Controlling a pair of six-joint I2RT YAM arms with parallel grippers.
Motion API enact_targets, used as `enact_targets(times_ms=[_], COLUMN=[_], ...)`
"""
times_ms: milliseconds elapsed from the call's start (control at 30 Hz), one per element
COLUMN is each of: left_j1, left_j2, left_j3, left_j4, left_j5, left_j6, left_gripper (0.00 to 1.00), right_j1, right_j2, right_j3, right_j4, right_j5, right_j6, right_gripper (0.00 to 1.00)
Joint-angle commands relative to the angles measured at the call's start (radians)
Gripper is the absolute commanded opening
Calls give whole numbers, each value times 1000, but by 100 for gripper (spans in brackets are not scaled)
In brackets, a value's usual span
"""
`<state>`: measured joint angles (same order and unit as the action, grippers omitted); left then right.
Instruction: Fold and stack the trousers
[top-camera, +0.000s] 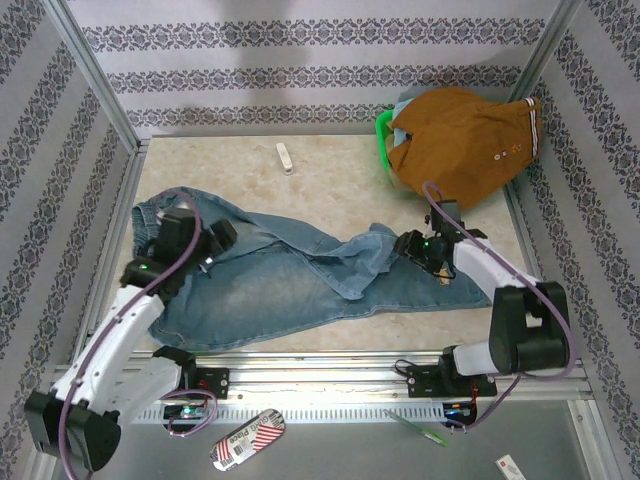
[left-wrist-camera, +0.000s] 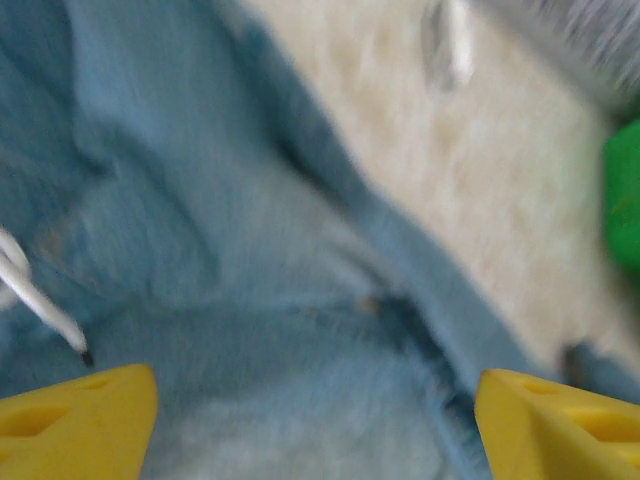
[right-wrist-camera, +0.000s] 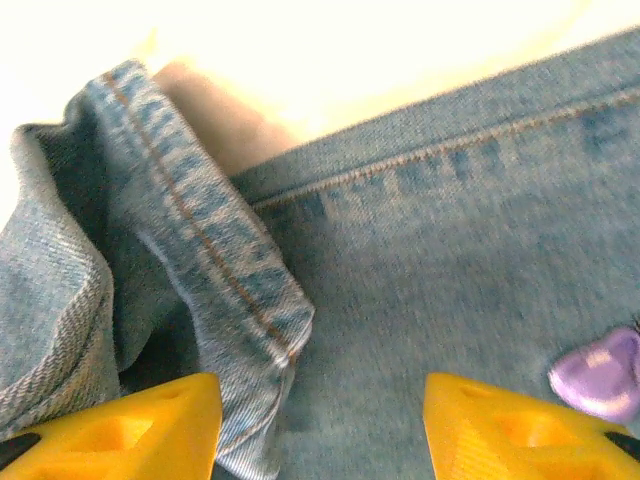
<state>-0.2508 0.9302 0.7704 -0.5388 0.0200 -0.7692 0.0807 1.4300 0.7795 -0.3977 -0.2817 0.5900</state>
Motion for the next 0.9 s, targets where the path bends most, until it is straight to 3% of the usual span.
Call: enact_targets(times_ms=[0, 167, 367, 600, 700, 800, 867], left_j1=[-26, 8, 248, 340, 362, 369, 373], left_j2=[36, 39, 97, 149, 164, 173, 174], left_j3=[-122, -253, -346, -364, -366, -357, -341], left_j4=[117, 183, 256, 302, 321, 329, 313], left_j5=[-31, -141, 33, 46, 38, 41, 34], left_j6=[-90, -101, -80, -103, -138, -138, -128], left_gripper=[85, 91, 91, 92, 92, 92, 92], right_j1=[22, 76, 109, 138, 158, 162, 153], right_j2=[70, 123, 116, 219, 233, 188, 122], right_j3=[49, 111, 118, 132, 130, 135, 139], right_j4=[19, 16, 24, 37, 64, 49, 21], right_j5=[14, 16, -3, -36, -60, -24, 19], right_j6=[-38, -52, -63, -64, -48, -37, -35], right_gripper=[55, 52, 54, 54, 38, 10, 2])
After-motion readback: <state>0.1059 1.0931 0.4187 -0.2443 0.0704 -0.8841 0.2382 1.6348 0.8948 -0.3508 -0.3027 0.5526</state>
